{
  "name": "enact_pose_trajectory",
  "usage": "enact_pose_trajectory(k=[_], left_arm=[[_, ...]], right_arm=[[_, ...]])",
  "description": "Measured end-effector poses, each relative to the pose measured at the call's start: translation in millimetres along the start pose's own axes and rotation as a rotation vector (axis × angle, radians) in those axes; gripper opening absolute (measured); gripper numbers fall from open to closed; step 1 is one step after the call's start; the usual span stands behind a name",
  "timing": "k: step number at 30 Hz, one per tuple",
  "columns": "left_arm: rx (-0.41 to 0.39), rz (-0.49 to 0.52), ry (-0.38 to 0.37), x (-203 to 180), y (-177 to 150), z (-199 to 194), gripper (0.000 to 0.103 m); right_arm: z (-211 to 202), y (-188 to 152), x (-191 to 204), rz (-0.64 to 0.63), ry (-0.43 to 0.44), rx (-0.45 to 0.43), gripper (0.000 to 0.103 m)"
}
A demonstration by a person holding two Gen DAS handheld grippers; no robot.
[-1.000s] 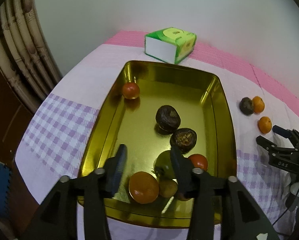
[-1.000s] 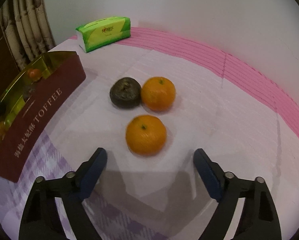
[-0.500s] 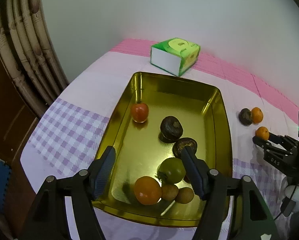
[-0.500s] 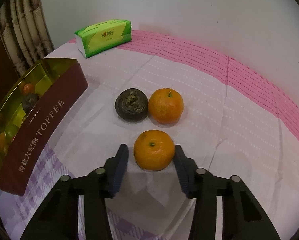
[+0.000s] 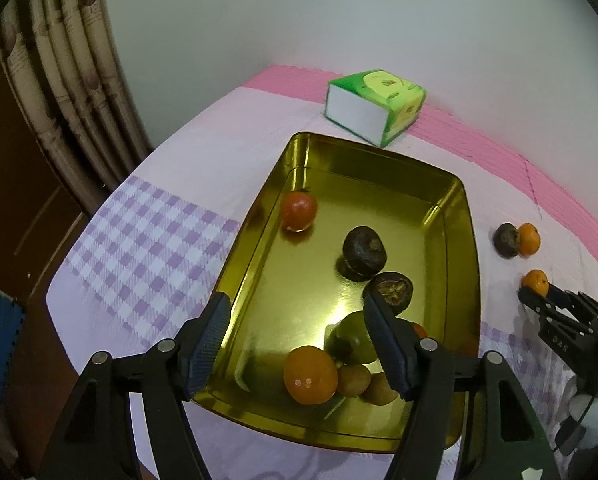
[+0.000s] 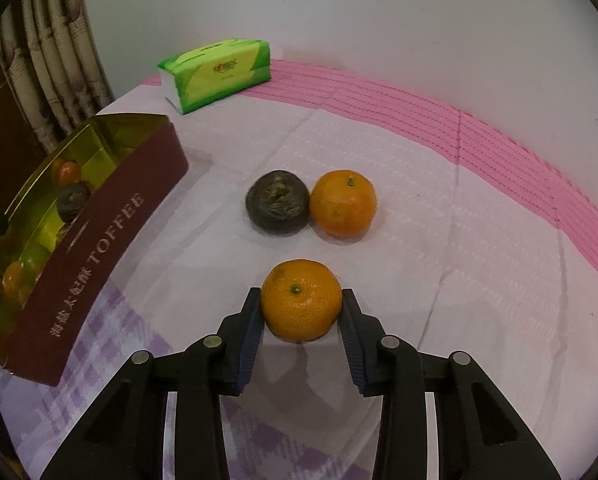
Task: Organize fruits
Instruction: 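Carry the mandarin with the right tool into the tin and release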
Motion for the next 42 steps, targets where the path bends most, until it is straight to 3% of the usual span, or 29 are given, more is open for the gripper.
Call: enact_pose_trajectory(k=[9,12,14,23,32,42], left_arm=[[-0.001,-0.015,0.002,5.0,0.1,-2.8,0.066],[-0.007,-0.015,-0.001,6.7,0.5,-5.9,0.074],[-0.017,-0.02,-0.002,8.3,1.8,-8.8,0.074],[-0.013,-0.054,0.045,31.1,-5.5,-19.7,0.076],[0.026,-0.115,0.073,55.1,-25.9,-26.2,0.076],[0.038,-0.161,0.081,65.9,-38.0,-32.3,0.077]], right_arm=[[-24.9,4.1,33.6,-0.036,0.074,-0.024,0.039],[-33.7,6.9,48.4,-0.052,0.103,-0.036,0.039],[-37.2,7.8,59.7,-0.065,0.121,-0.041,0.039],[-48.0,3.3,117.4,-0.143,0.218,-0.034,0.039],[-40.7,-7.9,166.9,-0.223,0.282,-0.002,0.039],[-18.8,-17.2,194.2,-0.272,0.275,0.046,0.039]])
Point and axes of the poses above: each gripper's, at about its wrist camera, not at the fingertips, and z roughly the way its jaws point, x to its left, y to its top, the point moved 7 cm from there along z, roughly the way its jaws point, and after that the axes turned 14 degrees about z, right-handed, at the moved point
